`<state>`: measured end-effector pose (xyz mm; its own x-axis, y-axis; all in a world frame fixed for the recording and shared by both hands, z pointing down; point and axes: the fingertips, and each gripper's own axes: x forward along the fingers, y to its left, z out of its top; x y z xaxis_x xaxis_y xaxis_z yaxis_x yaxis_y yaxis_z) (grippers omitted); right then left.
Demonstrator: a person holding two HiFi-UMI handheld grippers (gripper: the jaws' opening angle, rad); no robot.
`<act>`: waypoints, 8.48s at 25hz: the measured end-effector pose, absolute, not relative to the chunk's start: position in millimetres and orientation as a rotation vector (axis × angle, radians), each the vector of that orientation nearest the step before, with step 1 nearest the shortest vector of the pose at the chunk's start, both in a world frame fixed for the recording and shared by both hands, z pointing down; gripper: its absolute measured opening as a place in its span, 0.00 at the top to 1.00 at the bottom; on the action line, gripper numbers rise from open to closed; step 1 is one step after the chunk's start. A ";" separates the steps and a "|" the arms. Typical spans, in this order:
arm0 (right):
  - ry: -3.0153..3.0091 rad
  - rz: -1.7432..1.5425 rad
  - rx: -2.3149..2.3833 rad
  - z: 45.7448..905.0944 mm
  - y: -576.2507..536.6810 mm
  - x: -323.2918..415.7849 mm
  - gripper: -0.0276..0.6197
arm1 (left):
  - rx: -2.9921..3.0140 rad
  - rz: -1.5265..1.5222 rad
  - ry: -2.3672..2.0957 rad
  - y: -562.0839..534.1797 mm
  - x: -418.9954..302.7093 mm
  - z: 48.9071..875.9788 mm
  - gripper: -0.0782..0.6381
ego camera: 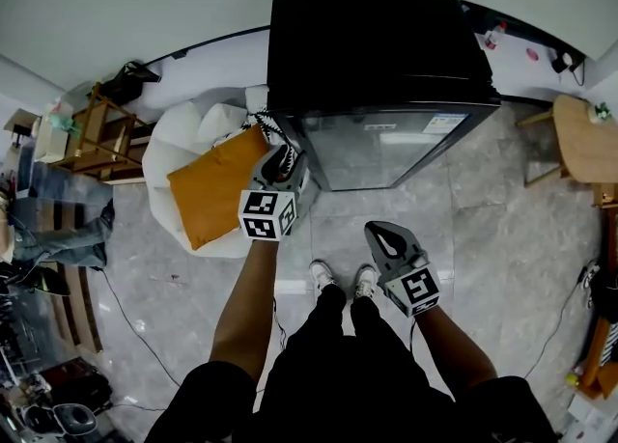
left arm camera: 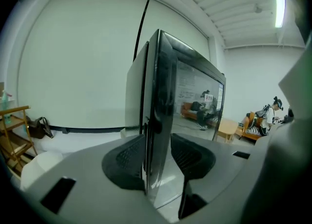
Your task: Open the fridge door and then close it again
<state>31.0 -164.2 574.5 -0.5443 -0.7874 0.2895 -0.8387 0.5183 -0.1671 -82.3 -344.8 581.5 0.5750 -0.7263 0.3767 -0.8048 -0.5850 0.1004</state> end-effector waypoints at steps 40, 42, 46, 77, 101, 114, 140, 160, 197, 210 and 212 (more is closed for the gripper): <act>-2.563 0.290 1.422 549.6 -170.4 15.7 0.94 | 2.671 0.556 -1.051 -280.1 -75.6 582.5 0.76; -2.549 0.282 1.441 546.3 -164.2 14.2 0.94 | 2.679 0.566 -1.022 -275.0 -75.6 582.3 0.76; -2.515 0.272 1.501 540.5 -153.0 16.5 0.94 | 2.672 0.572 -1.007 -261.1 -76.2 583.2 0.77; -2.636 0.285 1.436 526.4 -82.2 102.1 0.94 | 2.538 0.475 -1.249 -134.8 -33.7 577.9 0.79; -2.638 0.221 1.429 525.0 -17.0 155.5 0.94 | 2.700 0.564 -1.085 -10.8 72.7 574.5 0.82; -2.620 0.199 1.467 525.4 -13.2 164.5 0.94 | 2.815 0.559 -0.845 27.3 123.8 572.8 0.86; -2.635 0.201 1.401 534.1 -1.5 153.6 0.94 | 2.676 0.423 -1.179 7.2 44.9 556.8 0.86; -2.641 0.173 1.315 532.2 -6.2 127.3 0.94 | 2.522 0.269 -1.289 -21.7 5.1 542.1 0.86; -2.707 0.204 1.175 531.6 -110.8 4.6 0.94 | 2.409 0.274 -1.403 -107.3 -81.2 548.7 0.86; -2.668 0.217 1.225 525.9 -189.9 -32.1 0.94 | 2.452 0.306 -1.410 -158.7 -111.0 538.8 0.86; -2.660 0.210 1.239 524.2 -202.5 -35.5 0.94 | 2.461 0.309 -1.406 -168.5 -114.8 538.0 0.86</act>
<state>-35.5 -202.5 524.2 -0.6291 -0.7398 0.2386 -0.7681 0.6388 -0.0442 -114.8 -168.5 538.0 0.5010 -0.8023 0.3244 -0.8644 -0.4821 0.1429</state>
